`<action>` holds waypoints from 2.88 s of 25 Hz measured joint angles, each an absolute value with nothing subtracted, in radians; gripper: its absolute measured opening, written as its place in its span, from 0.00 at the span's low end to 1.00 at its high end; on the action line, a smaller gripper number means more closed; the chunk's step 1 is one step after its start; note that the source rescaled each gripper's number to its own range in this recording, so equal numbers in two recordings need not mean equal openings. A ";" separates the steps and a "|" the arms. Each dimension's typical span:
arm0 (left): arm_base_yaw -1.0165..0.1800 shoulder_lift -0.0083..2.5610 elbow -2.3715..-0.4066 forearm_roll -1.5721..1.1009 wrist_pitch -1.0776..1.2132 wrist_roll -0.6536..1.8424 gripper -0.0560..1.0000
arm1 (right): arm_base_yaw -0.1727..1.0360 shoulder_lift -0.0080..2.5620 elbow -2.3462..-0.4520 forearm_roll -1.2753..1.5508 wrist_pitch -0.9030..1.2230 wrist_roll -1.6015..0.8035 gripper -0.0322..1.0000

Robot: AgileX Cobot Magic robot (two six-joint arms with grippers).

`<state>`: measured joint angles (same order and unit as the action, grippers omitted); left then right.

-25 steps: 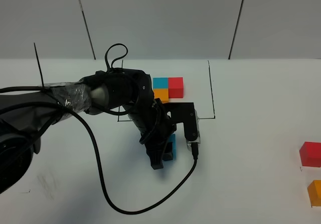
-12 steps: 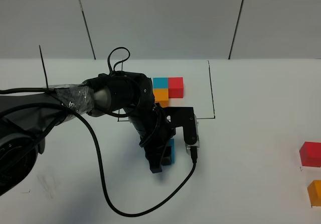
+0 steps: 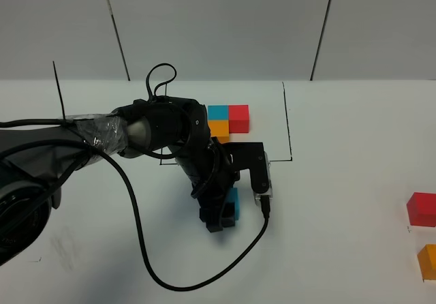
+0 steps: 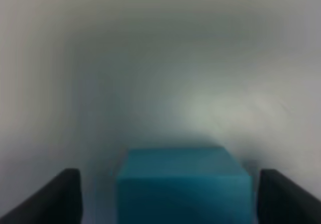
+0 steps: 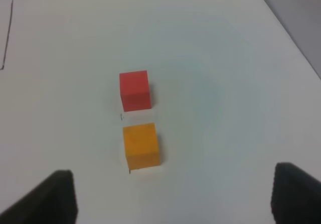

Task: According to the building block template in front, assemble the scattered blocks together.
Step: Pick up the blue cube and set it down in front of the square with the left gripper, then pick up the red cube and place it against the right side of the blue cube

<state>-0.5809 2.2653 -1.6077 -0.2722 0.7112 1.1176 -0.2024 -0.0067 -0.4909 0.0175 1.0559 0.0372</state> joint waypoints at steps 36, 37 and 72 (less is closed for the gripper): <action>-0.170 1.263 -1.608 0.308 1.151 0.203 0.89 | -0.202 -0.007 -0.491 0.018 1.056 0.037 0.67; -0.170 1.233 -1.608 0.310 1.144 0.195 0.88 | -0.202 -0.007 -0.491 0.018 1.056 0.037 0.67; 0.169 -0.006 -0.750 -0.068 1.145 0.157 0.68 | -0.202 -0.007 -0.491 0.018 1.056 0.037 0.67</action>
